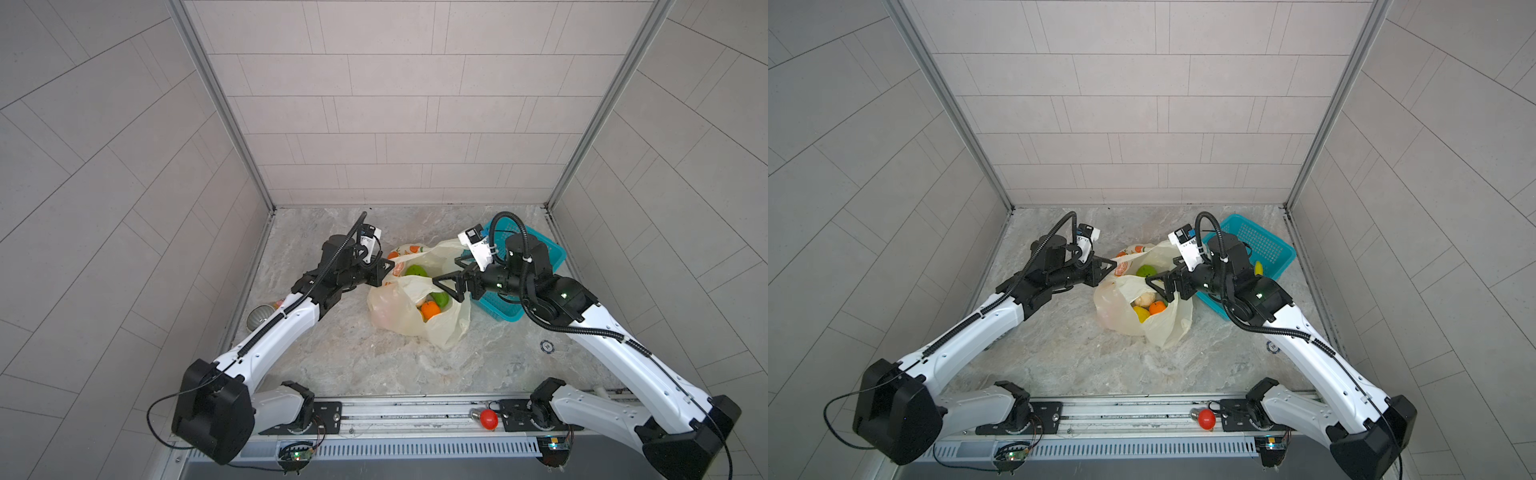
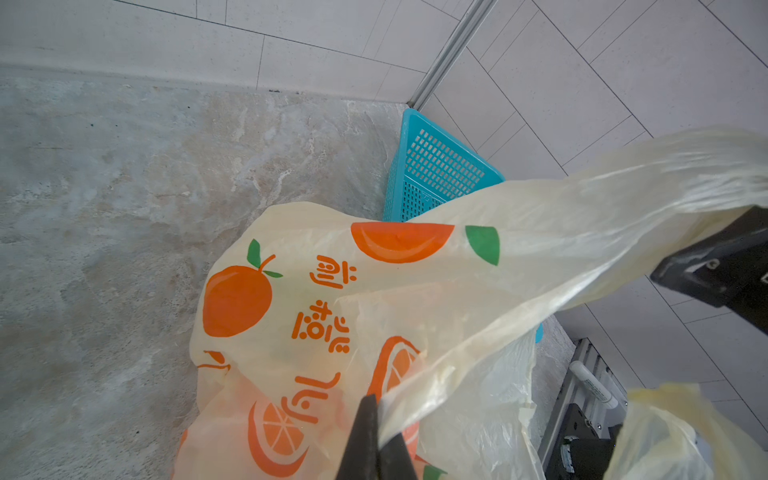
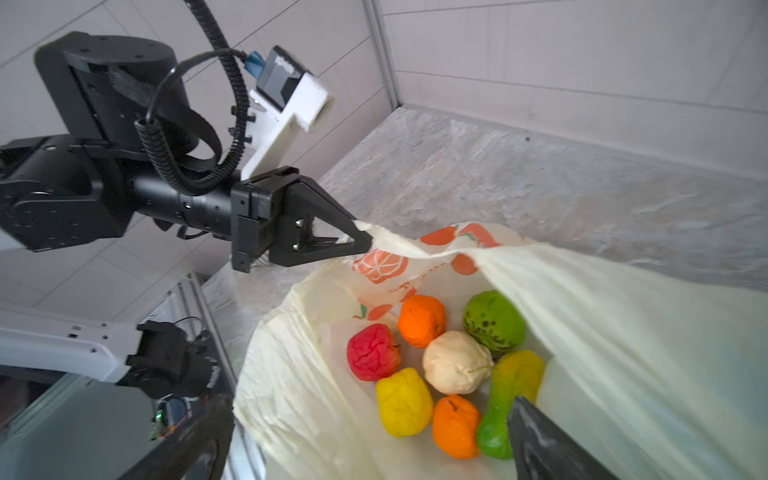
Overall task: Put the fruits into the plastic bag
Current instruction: 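Withdraw the right gripper from the bag back over the basket, then lower the right gripper and grasp the yellow banana in the basket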
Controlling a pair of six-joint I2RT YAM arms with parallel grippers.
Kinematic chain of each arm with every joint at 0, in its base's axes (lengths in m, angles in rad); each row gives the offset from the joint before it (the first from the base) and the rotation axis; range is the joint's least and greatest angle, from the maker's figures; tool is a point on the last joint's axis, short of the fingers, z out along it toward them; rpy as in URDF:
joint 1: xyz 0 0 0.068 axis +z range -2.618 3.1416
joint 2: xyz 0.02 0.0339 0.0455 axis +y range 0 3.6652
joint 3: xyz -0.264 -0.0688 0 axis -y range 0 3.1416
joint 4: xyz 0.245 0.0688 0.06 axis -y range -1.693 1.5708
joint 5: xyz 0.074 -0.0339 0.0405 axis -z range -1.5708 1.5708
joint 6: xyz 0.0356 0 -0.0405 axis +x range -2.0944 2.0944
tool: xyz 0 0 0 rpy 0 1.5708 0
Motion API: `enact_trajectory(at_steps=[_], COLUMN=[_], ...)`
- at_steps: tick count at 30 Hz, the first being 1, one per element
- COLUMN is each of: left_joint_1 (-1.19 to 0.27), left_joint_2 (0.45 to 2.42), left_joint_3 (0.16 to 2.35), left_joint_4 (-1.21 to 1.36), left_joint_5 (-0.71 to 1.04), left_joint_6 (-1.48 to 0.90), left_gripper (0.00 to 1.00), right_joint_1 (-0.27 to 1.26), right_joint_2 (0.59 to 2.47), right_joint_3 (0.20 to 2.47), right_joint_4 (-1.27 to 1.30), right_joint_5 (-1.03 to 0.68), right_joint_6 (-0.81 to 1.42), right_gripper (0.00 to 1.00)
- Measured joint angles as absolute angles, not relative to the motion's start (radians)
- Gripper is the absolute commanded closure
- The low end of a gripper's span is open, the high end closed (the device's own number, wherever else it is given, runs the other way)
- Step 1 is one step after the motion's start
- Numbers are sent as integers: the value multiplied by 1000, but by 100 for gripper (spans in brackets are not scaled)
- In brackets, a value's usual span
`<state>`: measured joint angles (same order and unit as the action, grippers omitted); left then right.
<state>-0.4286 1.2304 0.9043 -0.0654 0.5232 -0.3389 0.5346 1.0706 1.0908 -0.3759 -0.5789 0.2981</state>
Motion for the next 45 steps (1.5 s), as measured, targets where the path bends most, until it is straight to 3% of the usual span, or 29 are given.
enact_trajectory(at_steps=[6,15,22,28,37,45], left_joint_1=[-429,-429,-429,-429,-429,-429], left_joint_2=[1232,1234,1234,1234,1234,1234], left_joint_3=[905,909,909,909,906,875], left_joint_4=[-65,-68,-69,-66,-36,-11], left_joint_5=[522,522,518,511,512,510], left_joint_6=[-339,-339,-339,-339,-344,-350], left_gripper=[100,100,100,100,100,100], right_joint_1=[543,548,355,152,65,58], right_joint_2=[1125,1125,1072,1139,1444,1629], right_joint_3=[1062,1198,1392,1363,1112,1214], right_joint_4=[-221,-234,-355,-508,-547,-568], right_joint_5=[-719,-736,-426,-58,96,176], right_joint_6=[438,435,413,479,632,641], right_gripper=[2,3,5,6,15,16])
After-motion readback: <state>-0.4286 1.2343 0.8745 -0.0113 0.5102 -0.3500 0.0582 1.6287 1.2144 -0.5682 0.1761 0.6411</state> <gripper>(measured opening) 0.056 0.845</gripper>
